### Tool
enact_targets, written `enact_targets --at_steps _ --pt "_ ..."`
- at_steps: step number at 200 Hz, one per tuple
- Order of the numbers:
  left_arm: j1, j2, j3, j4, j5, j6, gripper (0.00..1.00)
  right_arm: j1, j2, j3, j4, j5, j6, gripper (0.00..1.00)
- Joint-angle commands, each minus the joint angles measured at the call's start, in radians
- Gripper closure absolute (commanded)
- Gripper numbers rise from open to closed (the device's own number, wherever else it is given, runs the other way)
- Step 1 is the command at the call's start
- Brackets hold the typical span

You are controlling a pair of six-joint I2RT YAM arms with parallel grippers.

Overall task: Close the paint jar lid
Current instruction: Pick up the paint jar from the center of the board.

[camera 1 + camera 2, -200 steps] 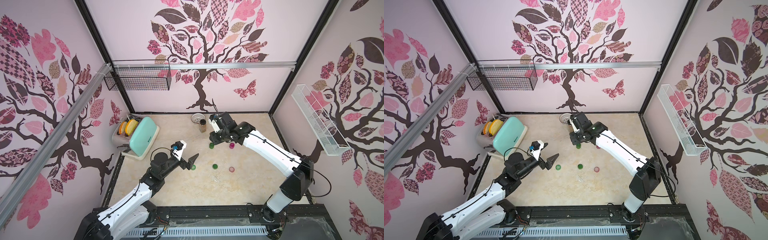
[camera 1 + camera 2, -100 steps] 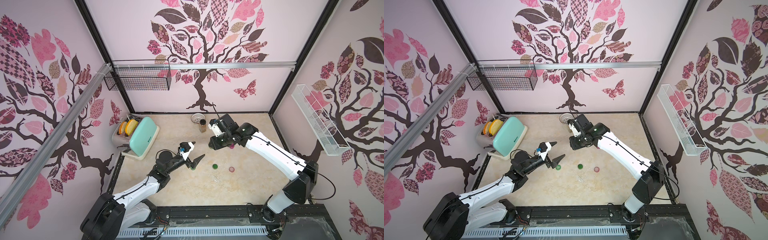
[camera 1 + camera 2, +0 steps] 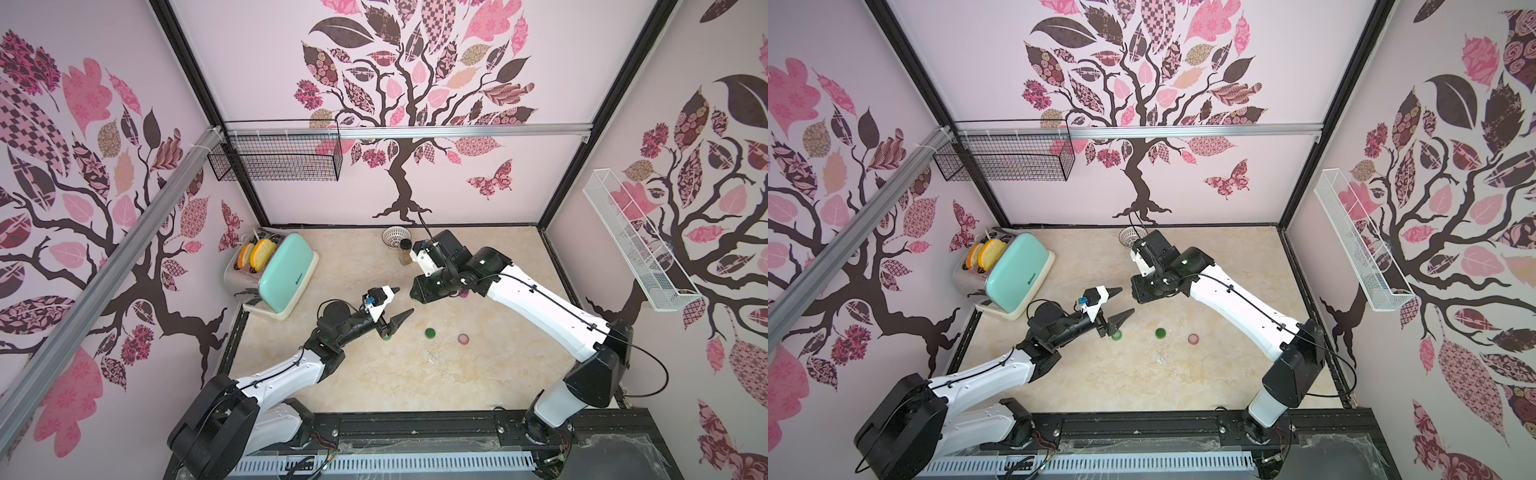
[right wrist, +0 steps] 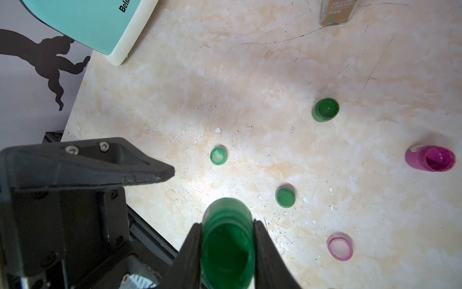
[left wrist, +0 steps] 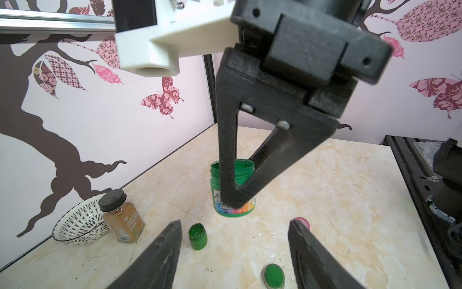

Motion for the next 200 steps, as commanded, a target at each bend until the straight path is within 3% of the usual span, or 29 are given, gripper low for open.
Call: enact_targets --at_steps 1,200 --pt "-0.005 0.013 0.022 0.026 0.010 -0.010 0.30 0.011 0.006 0.025 0.013 -0.011 0.021 0.70" --pt "-0.010 0.088 0.073 0.010 0.007 -0.012 0.45 0.030 0.020 0.018 0.034 -0.045 0.055 0.71"
